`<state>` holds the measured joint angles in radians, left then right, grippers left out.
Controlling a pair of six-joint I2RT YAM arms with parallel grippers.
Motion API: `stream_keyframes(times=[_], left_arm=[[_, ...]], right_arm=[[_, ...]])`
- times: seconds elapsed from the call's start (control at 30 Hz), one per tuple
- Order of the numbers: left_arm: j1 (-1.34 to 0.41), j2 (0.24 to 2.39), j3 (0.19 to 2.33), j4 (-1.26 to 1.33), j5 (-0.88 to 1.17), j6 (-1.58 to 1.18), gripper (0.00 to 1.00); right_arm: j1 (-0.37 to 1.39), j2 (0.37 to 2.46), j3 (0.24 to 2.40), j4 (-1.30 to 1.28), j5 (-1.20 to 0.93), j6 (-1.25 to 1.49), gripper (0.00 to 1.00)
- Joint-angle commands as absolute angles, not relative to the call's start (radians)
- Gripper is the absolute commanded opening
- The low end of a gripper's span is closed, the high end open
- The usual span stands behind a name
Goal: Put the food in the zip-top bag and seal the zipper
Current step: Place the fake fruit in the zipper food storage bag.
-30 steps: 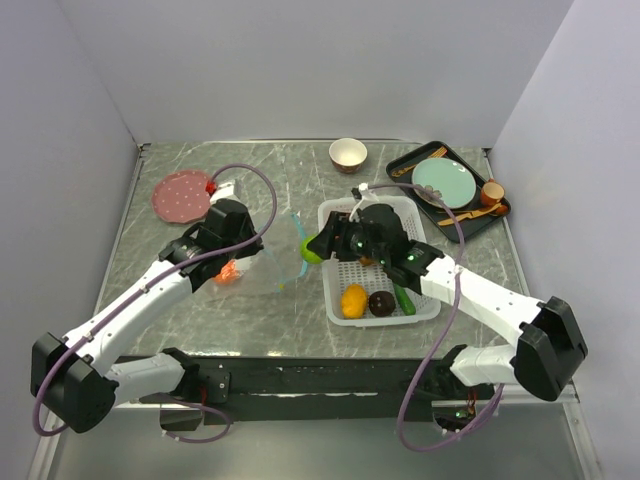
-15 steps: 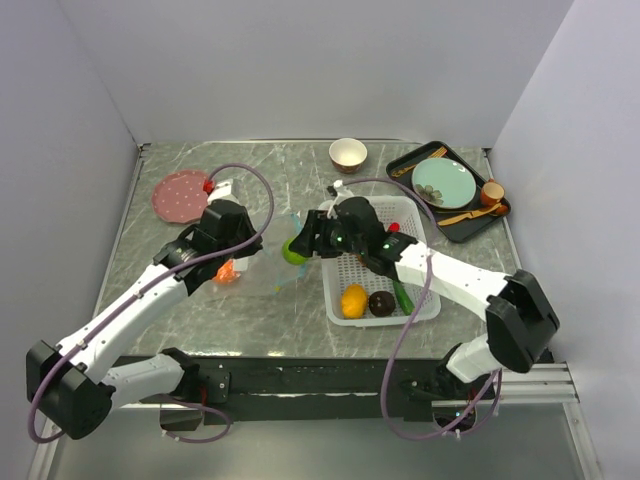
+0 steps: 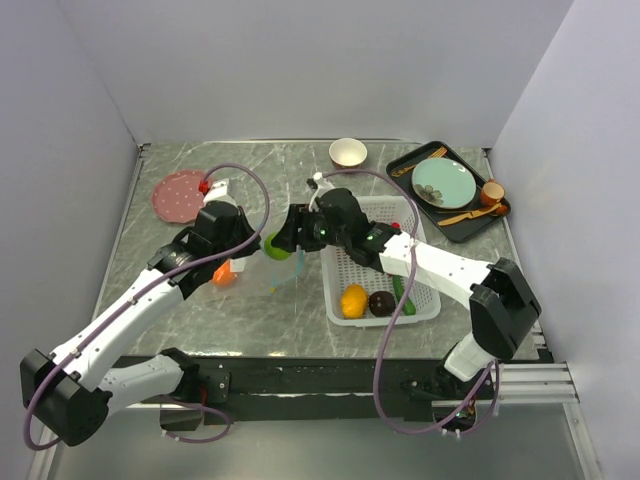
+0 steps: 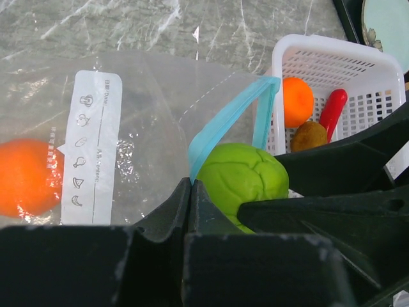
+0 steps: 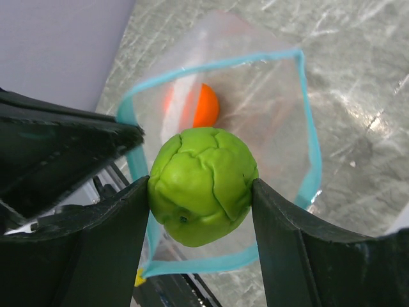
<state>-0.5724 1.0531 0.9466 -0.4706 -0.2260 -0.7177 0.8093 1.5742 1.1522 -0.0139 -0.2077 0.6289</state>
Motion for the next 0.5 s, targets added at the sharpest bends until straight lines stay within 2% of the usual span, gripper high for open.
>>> stream_keyframes(times=[0.0,0.13,0.2,0.27,0.33,0.47], left_arm=[[-0.571,1.019,0.94,-0.445,-0.241,-0.706,0.01],[-0.571,1.002,0.942,-0.445,-0.253,-0.706,0.02],[-0.571,0.999,0.939,-0.445,-0.261,-0.706,0.02],[-0.571,1.0,0.936,-0.446,-0.262,-0.709,0.01],[-0.571,0.999,0.934,-0.446,-0.261,-0.712,0.01],[-0.571,0.994,0.934,-0.445,-0.265,-0.716,0.01]], right_arm=[[0.819,1.597,1.212,-0.014,-0.219,0.603,0.63],[0.819,1.603,1.227,-0.031,-0.195,0.589,0.73],[0.818,1.595,1.239,-0.046,-0.184,0.566,0.84],[0.818,1.585,1.252,-0.061,-0.155,0.551,0.9],[0.818,1.575,1.258,-0.086,-0.124,0.529,1.0],[0.812,1.513,1.23,-0.112,-0.01,0.525,1.0]])
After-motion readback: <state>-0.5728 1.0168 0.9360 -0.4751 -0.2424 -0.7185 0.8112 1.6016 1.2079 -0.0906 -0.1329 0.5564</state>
